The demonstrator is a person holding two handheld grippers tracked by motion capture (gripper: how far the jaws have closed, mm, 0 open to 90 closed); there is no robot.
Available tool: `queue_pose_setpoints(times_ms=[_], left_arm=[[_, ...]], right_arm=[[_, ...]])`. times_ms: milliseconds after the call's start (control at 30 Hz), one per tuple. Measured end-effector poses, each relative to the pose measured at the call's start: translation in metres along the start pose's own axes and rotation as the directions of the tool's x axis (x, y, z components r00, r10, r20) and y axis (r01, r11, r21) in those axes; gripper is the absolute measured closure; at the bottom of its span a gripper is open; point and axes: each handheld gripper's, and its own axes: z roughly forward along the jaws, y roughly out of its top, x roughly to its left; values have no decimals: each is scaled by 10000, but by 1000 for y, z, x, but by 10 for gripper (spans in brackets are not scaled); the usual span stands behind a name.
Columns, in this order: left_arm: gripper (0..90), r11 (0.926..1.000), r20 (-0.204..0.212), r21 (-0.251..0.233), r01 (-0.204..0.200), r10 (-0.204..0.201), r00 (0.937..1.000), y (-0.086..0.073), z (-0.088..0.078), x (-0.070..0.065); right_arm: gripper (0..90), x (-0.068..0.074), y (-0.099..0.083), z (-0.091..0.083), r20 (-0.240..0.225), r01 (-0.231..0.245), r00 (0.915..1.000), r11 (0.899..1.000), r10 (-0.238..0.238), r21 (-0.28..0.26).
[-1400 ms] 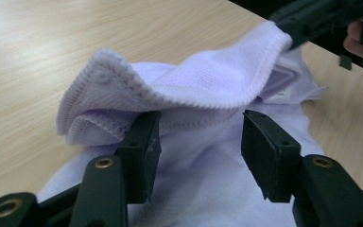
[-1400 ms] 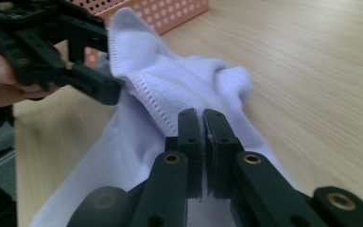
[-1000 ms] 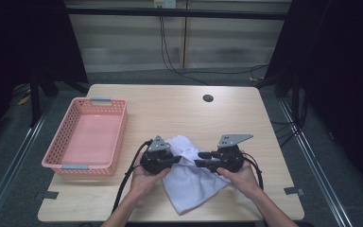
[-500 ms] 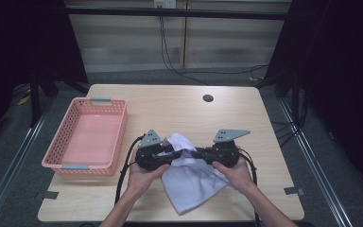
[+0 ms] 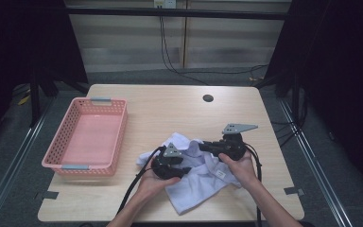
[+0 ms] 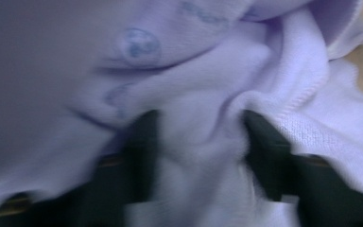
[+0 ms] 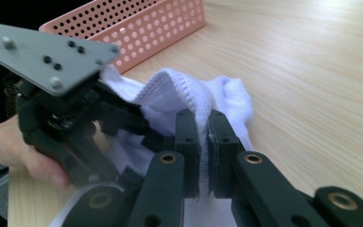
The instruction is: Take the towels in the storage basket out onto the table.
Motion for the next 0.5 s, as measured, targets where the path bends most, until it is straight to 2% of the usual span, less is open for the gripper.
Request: queue_pose_setpoints(times_ms=[67,167,233,267,300,333,367,400,433,467,500], left_arm=[[826,9998,100,-188,-98,100,9999,1,-8,-1],[842,9943,863,-1030,267,-178,9961,6,-30,0],[848,9831,992,-1784,412,-237,9948,12,-54,-1],[848,9741,1205,-2195,536,-274,9923,14,-67,0],[850,9628,1254,-2611,693,-373,9914,15,-79,1],[850,9530,1189,-2935,754,-419,9920,15,-92,2],[850,9427,1115,-3241,791,-450,9927,15,-104,3],[850,9290,1151,-3584,927,-546,9918,13,-115,5],[851,9165,1241,-3847,1099,-666,9900,11,-125,7],[851,9088,1052,-4022,1106,-741,9917,10,-135,8],[851,8881,918,-4454,1135,-808,9925,7,-155,11]], right_arm=[[852,-6,-2,0,67,-115,9999,9999,114,31],[853,-11,0,-4,246,-181,9995,9998,181,-29],[855,-18,6,-16,404,-303,9987,9988,319,-396],[855,-18,6,-16,404,-303,9987,9988,319,-396],[858,-24,14,-25,496,-405,9978,9967,440,-708],[858,-24,14,-25,496,-405,9978,9967,440,-708],[860,-30,22,-35,695,-405,9965,9946,472,-956],[860,-30,22,-35,695,-405,9965,9946,472,-956],[860,-36,31,-44,937,-363,9945,9928,471,-1140],[860,-36,31,-44,937,-363,9945,9928,471,-1140],[862,-42,41,-52,1237,-319,9912,9917,475,-1249]])
